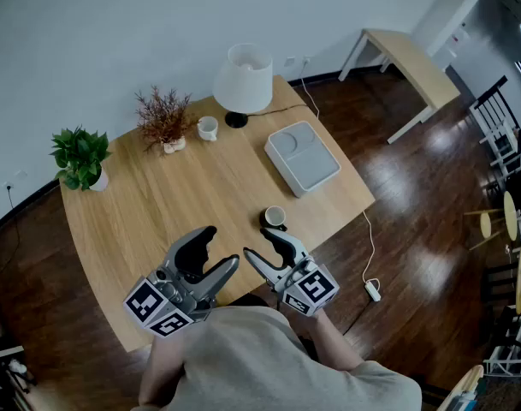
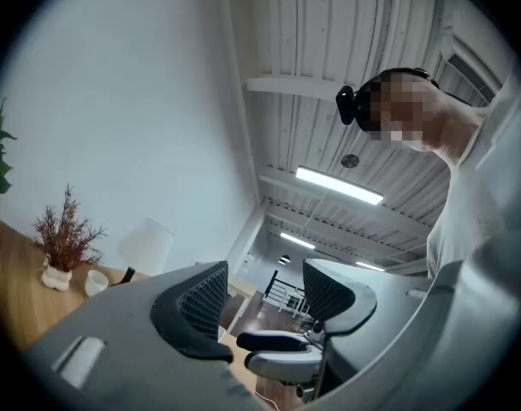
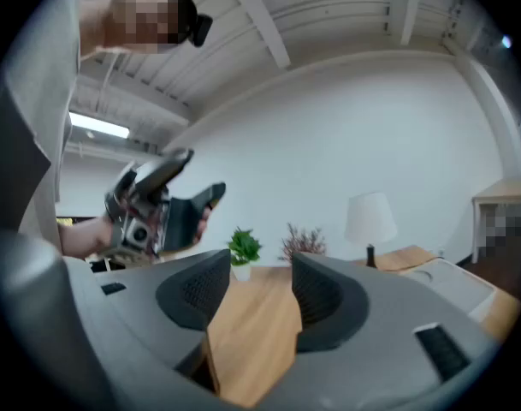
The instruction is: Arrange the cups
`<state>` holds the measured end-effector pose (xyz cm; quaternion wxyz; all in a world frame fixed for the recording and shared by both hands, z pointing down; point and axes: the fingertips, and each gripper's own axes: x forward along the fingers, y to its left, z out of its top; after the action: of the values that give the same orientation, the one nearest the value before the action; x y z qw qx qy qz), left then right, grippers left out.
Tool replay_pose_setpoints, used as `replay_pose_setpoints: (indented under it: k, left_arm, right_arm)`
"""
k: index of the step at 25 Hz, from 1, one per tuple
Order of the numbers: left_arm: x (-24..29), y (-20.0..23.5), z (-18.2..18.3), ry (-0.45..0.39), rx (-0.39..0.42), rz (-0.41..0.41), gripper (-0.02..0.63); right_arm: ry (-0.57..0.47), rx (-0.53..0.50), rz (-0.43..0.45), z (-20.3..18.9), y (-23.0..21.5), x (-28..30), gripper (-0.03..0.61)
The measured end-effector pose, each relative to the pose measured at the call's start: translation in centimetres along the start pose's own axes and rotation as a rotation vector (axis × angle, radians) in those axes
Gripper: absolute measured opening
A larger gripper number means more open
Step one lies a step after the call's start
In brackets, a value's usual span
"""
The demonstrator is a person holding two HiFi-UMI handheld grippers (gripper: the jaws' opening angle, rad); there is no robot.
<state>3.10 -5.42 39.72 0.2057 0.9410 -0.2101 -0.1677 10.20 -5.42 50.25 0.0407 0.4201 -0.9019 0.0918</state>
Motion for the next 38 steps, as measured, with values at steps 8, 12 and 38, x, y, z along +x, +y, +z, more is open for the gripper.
replay_pose_setpoints:
  k: [8,12,38]
  left_arm:
    - [2.9,0.5,-1.7,0.043,0.002,-0.016,0.268]
    - [3.3,0.3,-2.5,0.064,-0.003,-0.014,0.268]
    - [2.6,2.2,-3.3,0.068,0.011,0.150,0.268]
  right_arm:
    - [0.573,-0.073,-0.337,-20.4,-14.7,-4.4,0.215]
    - [0.706,-0.057,-0.327,-26.6,-17.4,-3.7,0.173]
    - [0.360,0.109,-0.397,-12.3,-39.2,4.1,0.084]
